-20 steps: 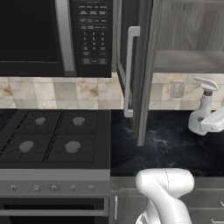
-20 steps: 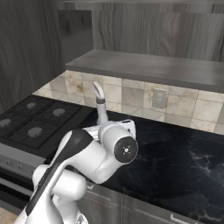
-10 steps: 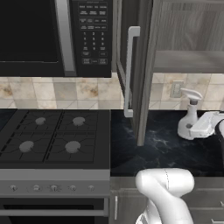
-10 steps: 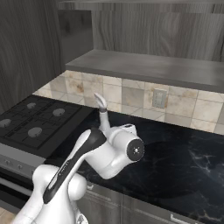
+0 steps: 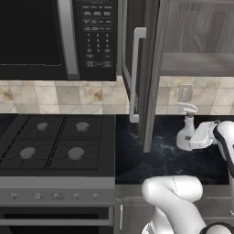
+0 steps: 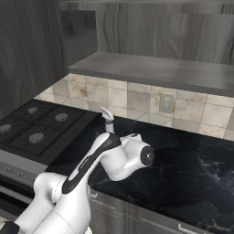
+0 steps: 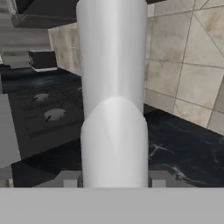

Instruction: Move the cutting board and knife to the sink. Then move spray from the cabinet to the counter.

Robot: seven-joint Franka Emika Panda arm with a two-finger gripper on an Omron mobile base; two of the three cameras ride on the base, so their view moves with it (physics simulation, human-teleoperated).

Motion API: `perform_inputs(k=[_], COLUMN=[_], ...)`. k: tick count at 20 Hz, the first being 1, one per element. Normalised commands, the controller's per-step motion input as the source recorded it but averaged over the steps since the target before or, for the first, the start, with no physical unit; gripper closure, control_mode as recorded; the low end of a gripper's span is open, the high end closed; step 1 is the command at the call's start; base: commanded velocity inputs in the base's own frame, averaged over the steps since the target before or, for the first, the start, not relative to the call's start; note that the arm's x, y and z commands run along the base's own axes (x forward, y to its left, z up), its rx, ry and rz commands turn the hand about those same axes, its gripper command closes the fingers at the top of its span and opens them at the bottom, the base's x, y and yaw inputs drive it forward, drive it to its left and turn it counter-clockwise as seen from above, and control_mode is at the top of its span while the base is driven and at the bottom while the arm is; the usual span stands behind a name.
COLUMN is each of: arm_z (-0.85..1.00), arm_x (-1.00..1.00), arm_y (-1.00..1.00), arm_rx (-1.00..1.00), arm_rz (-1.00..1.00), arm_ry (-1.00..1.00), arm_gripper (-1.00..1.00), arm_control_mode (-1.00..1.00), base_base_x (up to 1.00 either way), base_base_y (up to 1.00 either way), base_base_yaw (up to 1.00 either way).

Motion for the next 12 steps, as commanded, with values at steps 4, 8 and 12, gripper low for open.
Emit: perform_inputs(k=[4,8,12], arm_z=[-0.46,-0.49,-0.42], arm_x=[0.18,0.11,0.22], arm_y=[0.00,0.00,0.00], arm_rx=[0.00,0.00,0.00], arm_rz=[0.14,0.15,0.08], arm_ry=[0.00,-0.03,0.00], arm_gripper=[1.00,1.00,1.00], arm_control_mode=[-1.00,-1.00,-1.00], base_base_x=[0.00,0.00,0.00], base_base_y=[0.00,0.00,0.00], base_base_yaw=[0.00,0.00,0.00])
